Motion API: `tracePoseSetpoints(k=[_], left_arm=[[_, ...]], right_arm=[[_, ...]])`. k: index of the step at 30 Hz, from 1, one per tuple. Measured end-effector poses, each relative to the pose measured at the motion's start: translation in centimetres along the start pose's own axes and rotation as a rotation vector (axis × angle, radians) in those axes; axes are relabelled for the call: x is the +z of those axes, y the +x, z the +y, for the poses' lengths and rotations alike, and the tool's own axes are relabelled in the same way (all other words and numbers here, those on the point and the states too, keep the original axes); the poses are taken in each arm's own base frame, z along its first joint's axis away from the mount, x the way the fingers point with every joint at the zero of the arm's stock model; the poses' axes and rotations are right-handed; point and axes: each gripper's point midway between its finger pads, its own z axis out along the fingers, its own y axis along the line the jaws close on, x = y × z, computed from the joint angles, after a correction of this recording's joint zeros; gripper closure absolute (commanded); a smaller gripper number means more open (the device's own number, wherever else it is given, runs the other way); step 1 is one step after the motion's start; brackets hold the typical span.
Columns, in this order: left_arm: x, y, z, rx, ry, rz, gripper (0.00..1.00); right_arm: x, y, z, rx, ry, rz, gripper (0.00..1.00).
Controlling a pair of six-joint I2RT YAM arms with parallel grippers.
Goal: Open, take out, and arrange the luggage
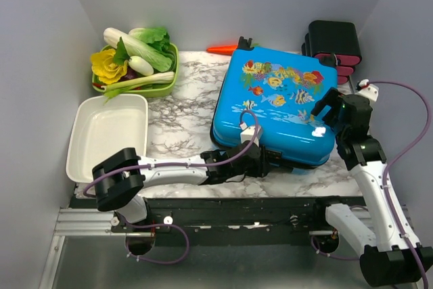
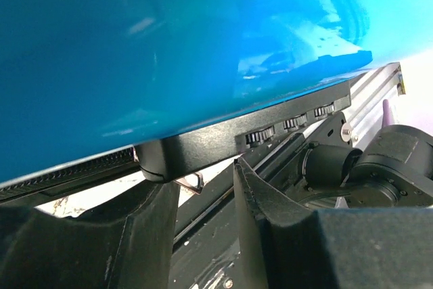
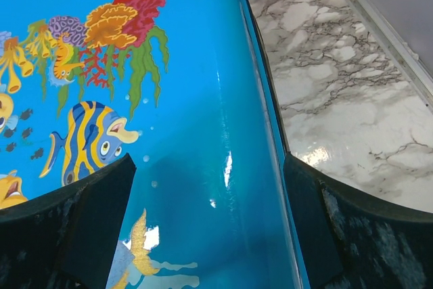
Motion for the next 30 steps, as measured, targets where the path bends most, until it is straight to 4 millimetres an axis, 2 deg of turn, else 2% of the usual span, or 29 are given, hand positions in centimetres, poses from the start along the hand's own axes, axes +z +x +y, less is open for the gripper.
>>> tracePoseSetpoints(k=[8, 15, 17, 28, 29, 30], left_arm=[[-0.1, -0.5, 0.9, -0.032, -0.063, -0.017, 0.55], [-1.5, -2.0, 3.3, -0.105, -0.13, -0.072, 0.55], [-1.6, -2.2, 3.4, -0.109, -0.132, -0.075, 0.55], [-0.2, -2.5, 3.2, -0.064, -0.13, -0.07, 0.66], [-0.1, -2.7, 3.2, -0.058, -0.129, -0.069, 0.69], [-0.1, -2.7, 3.2, -0.053, -0.128, -0.068, 0.81]], right_arm=[[-0.3, -0.5, 0.1, 0.008, -0.012, -0.021, 0.0], [-0.5, -0.7, 0.2, 0.011, -0.016, -0.03, 0.01], [-0.6, -0.7, 0.2, 0.012, -0.017, -0.032, 0.01], [-0.9, -1.2, 0.2, 0.02, -0.027, -0.054, 0.02], [-0.9, -1.2, 0.2, 0.02, -0.027, -0.054, 0.02], [-1.0, -1.2, 0.2, 0.021, -0.028, -0.056, 0.02]])
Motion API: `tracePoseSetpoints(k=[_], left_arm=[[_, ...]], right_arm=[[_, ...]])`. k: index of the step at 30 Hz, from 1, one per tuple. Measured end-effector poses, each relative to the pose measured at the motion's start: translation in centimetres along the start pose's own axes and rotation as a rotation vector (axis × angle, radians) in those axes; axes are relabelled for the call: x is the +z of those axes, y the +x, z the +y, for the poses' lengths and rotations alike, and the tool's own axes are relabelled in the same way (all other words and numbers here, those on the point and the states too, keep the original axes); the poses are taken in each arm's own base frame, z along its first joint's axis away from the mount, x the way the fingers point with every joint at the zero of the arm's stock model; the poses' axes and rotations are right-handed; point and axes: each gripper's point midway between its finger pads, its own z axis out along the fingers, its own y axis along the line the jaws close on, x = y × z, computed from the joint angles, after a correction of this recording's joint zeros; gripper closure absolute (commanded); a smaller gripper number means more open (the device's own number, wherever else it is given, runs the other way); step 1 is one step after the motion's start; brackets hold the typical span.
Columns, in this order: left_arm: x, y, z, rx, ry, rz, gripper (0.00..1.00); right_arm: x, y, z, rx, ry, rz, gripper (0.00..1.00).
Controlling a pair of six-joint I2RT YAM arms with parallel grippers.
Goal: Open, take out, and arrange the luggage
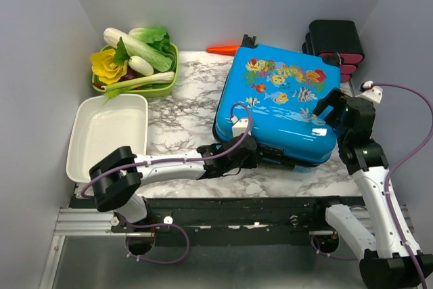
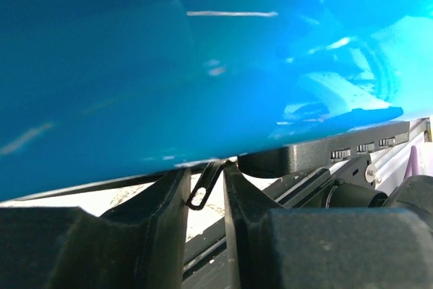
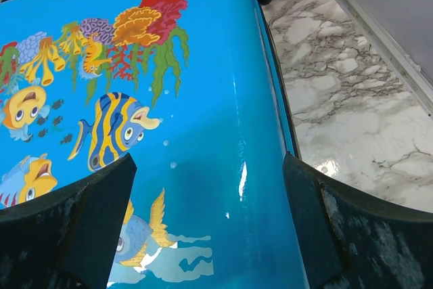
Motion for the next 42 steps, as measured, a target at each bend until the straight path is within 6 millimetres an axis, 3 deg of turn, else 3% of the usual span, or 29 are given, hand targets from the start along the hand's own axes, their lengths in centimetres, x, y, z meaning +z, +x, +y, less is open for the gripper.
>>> tracePoseSetpoints(k=[2, 5, 13, 17, 22, 26, 28, 30, 34, 36, 39, 41, 42], left_arm=[[0.0, 0.0, -0.1, 0.005, 0.004, 0.003, 1.0], [0.1, -0.2, -1.2, 0.026, 0.043, 0.006, 1.0], [-1.1, 0.3, -0.3, 0.076, 0.031, 0.024, 1.0], [-3.0, 0.3, 2.1, 0.082, -0.03, 0.001, 1.0], [-5.1, -1.4, 6.4, 0.048, -0.21, -0.087, 1.0], [-6.2, -2.9, 9.3, 0.019, -0.33, -0.155, 1.0], [-6.5, -3.4, 9.8, 0.023, -0.349, -0.173, 1.0], [-6.7, -3.6, 10.1, 0.034, -0.346, -0.177, 1.0], [-6.9, -3.4, 10.2, 0.057, -0.324, -0.172, 1.0], [-7.0, -3.3, 10.1, 0.07, -0.313, -0.168, 1.0], [-7.0, -3.3, 10.2, 0.09, -0.298, -0.165, 1.0], [-7.0, -3.5, 10.4, 0.092, -0.281, -0.166, 1.0], [-6.9, -3.5, 10.3, 0.09, -0.261, -0.165, 1.0]], right_arm=[[0.0, 0.0, 0.0, 0.001, -0.001, -0.003, 0.02], [-0.1, -0.1, 0.0, 0.003, -0.004, -0.01, 0.02], [-0.1, -0.3, 0.0, -0.009, -0.007, -0.019, 0.03], [-0.1, -0.3, 0.0, -0.026, -0.011, -0.016, 0.03], [0.0, -0.2, -0.1, -0.044, -0.007, -0.012, 0.03], [0.0, -0.1, 0.0, -0.089, -0.027, -0.008, 0.11], [-0.2, 0.0, 1.7, -0.145, -0.133, 0.004, 0.12], [-1.2, 0.2, 4.5, -0.216, -0.306, -0.006, 0.12], [-6.8, 1.7, 11.4, -0.412, -0.686, -0.057, 0.14], [-10.6, 3.3, 14.7, -0.513, -0.886, -0.079, 0.14], [-15.2, 6.4, 17.9, -0.642, -1.115, -0.101, 0.15], [-17.2, 10.0, 18.9, -0.74, -1.227, -0.082, 0.16], [-17.1, 11.6, 18.8, -0.792, -1.239, -0.068, 0.16]])
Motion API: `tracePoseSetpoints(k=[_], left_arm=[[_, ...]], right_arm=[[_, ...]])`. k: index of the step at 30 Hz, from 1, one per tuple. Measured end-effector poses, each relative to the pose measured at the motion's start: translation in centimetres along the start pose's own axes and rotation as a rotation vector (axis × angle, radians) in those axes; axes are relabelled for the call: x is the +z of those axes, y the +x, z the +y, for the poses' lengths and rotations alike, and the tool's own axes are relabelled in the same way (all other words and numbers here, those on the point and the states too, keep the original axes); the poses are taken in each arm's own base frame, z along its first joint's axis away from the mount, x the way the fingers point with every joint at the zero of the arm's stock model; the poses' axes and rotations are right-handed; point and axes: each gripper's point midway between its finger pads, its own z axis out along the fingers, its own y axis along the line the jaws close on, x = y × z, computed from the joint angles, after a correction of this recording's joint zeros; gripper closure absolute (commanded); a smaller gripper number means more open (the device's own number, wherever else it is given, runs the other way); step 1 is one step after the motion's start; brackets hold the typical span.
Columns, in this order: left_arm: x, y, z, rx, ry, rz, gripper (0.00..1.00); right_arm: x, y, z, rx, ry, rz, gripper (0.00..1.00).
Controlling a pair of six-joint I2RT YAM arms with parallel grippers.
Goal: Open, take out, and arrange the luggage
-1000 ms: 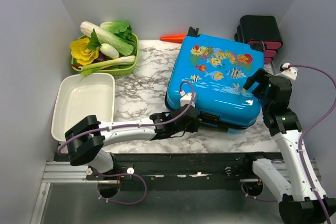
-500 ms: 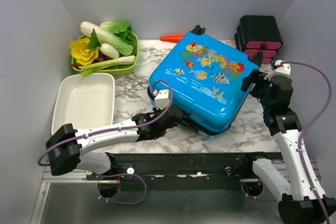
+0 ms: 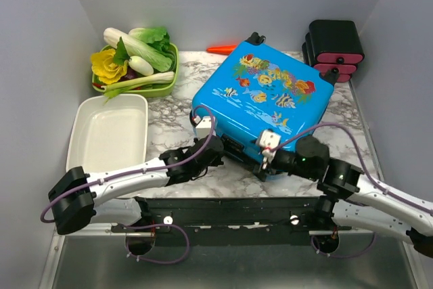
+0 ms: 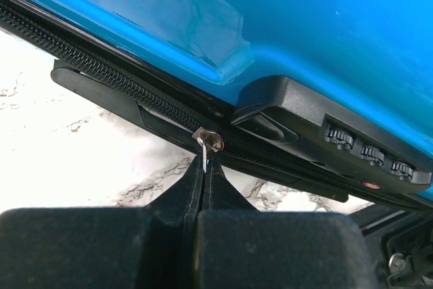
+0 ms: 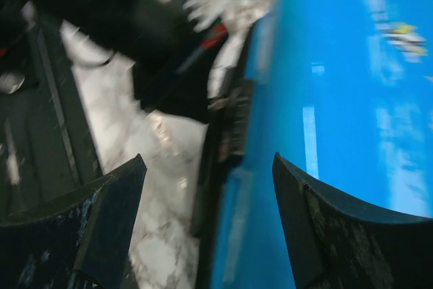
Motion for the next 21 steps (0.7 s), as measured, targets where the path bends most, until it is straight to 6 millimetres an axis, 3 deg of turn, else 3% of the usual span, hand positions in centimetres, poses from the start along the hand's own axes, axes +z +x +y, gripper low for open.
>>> tracePoseSetpoints(k=[1, 3, 8, 14, 21], left_arm=[[0.0, -0.1, 0.0, -0.004, 0.018, 0.002, 1.0], [0.1, -0.1, 0.0, -0.013, 0.05, 0.007, 1.0], [0.0, -0.2, 0.0, -0.019, 0.109, 0.013, 1.0], [0.1, -0.2, -0.2, -0.028, 0.141, 0.015, 1.0], [0.1, -0.3, -0.4, -0.043, 0.154, 0.016, 1.0]], right_arm=[[0.5, 0.8, 2.8, -0.044, -0.095, 0.016, 0.17], [1.1, 2.8, 5.4, -0.098, -0.187, 0.059, 0.17], [2.7, 6.3, 8.7, -0.192, -0.297, 0.133, 0.17], [5.1, 8.3, 9.9, -0.278, -0.286, 0.166, 0.18], [7.6, 10.8, 9.6, -0.293, -0.222, 0.229, 0.19]])
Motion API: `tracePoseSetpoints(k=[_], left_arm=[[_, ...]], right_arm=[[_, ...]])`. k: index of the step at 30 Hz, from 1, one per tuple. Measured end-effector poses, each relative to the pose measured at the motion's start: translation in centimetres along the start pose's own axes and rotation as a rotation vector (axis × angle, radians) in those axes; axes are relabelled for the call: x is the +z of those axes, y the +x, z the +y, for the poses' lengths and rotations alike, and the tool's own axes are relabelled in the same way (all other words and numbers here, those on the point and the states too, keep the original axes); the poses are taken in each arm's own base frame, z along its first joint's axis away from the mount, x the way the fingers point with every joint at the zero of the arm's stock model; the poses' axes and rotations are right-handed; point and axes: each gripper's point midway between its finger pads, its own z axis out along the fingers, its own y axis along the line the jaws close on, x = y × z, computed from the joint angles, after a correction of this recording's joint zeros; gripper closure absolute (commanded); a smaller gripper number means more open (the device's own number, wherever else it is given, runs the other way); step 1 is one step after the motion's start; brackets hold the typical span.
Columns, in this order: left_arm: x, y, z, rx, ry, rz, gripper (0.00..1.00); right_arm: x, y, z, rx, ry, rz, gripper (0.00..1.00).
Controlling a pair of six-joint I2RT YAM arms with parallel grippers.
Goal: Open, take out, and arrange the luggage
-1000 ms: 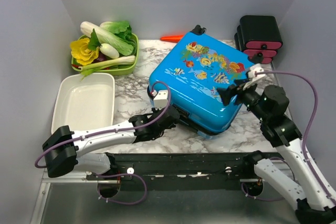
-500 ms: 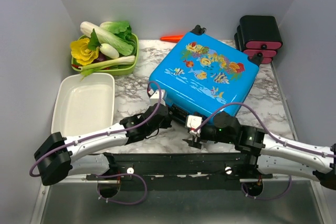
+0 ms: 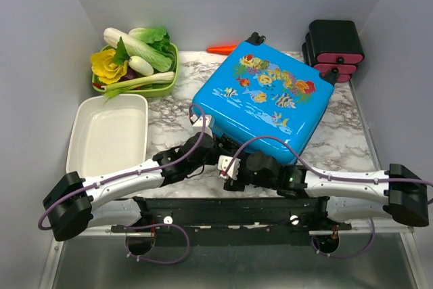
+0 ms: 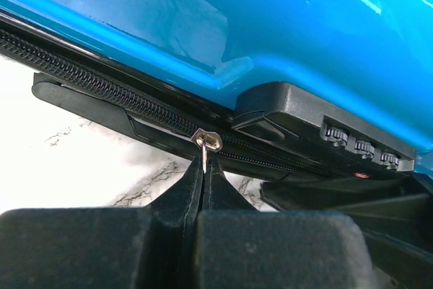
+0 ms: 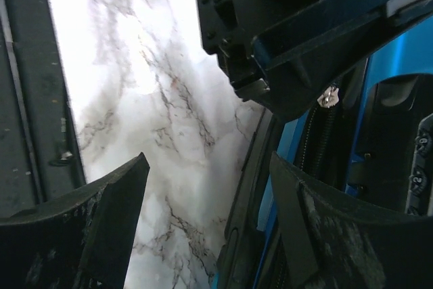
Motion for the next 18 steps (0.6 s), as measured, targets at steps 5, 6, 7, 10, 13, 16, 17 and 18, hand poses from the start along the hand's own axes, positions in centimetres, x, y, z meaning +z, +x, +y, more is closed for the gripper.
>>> tracePoseSetpoints(k=[5, 6, 7, 10, 13, 16, 17, 18], left_arm=[[0.0, 0.0, 0.0, -0.005, 0.001, 0.001, 1.0], [0.0, 0.0, 0.0, -0.007, 0.001, 0.001, 1.0], [0.0, 0.0, 0.0, -0.008, 0.001, 0.001, 1.0], [0.0, 0.0, -0.1, -0.017, 0.002, 0.001, 1.0], [0.1, 0.2, 0.0, -0.025, 0.002, 0.0, 1.0], [0.1, 0.1, 0.2, -0.033, -0.001, -0.006, 1.0], [0.1, 0.1, 0.5, -0.035, -0.009, -0.009, 1.0], [0.2, -0.1, 0.9, -0.046, -0.019, -0.015, 1.0]], right_arm=[[1.2, 2.0, -0.6, 0.007, 0.066, 0.082, 0.21], [1.3, 2.2, -0.6, 0.005, 0.069, 0.088, 0.21], [1.5, 2.4, -0.5, 0.005, 0.072, 0.097, 0.22], [2.2, 2.8, -0.4, 0.006, 0.085, 0.109, 0.23], [3.1, 3.0, -0.8, -0.002, 0.127, 0.133, 0.23], [4.0, 3.1, -1.4, -0.012, 0.18, 0.164, 0.23], [4.4, 3.2, -1.5, -0.013, 0.2, 0.175, 0.24], [4.6, 3.2, -1.7, -0.013, 0.22, 0.18, 0.24]])
